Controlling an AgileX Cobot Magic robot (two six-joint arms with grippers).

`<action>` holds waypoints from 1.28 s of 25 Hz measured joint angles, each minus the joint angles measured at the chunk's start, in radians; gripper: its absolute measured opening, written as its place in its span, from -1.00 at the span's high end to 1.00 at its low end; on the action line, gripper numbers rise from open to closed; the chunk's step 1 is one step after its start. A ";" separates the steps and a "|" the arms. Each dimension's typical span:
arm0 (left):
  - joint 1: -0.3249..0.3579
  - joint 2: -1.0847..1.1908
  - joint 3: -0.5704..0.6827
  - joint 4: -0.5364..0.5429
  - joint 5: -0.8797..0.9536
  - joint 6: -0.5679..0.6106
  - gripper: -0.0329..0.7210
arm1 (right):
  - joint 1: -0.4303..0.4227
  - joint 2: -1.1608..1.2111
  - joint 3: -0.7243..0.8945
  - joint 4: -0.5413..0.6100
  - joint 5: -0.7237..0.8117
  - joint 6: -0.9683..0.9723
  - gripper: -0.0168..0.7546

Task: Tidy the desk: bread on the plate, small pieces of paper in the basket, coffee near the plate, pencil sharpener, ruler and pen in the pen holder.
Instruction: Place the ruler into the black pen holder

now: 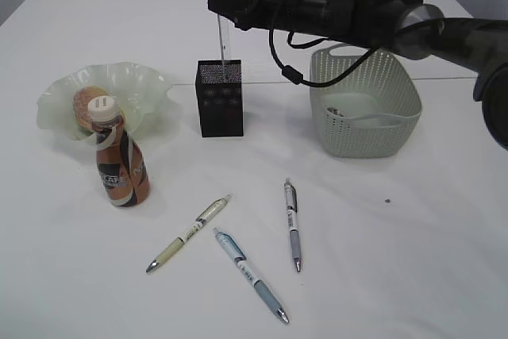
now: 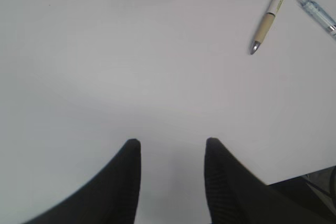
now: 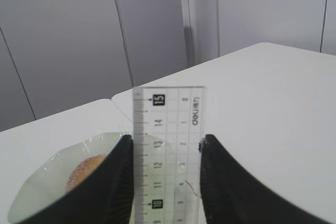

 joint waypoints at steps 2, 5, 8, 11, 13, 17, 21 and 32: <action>0.000 0.000 0.000 -0.001 0.000 0.000 0.12 | 0.000 0.018 -0.017 0.000 -0.002 0.000 0.26; 0.000 0.000 0.000 -0.001 0.000 0.000 0.12 | 0.000 0.030 -0.019 0.000 -0.005 0.000 0.26; 0.000 0.000 0.000 -0.001 0.000 0.000 0.12 | 0.000 0.035 -0.019 0.000 -0.008 0.000 0.22; 0.000 0.000 0.000 -0.001 0.000 0.000 0.12 | 0.000 0.037 -0.021 0.000 -0.009 0.000 0.10; 0.000 0.000 0.000 -0.001 0.000 0.000 0.12 | 0.000 0.039 -0.025 0.001 -0.009 0.000 0.00; 0.000 0.000 0.000 -0.001 0.000 0.000 0.12 | 0.000 0.046 -0.024 0.001 -0.009 0.000 -0.08; 0.000 0.000 0.000 -0.001 0.000 0.000 0.12 | 0.000 0.053 -0.024 0.001 -0.030 0.095 -0.10; 0.000 0.000 0.000 -0.001 0.000 0.000 0.12 | 0.000 -0.074 -0.024 -0.524 -0.075 0.708 -0.10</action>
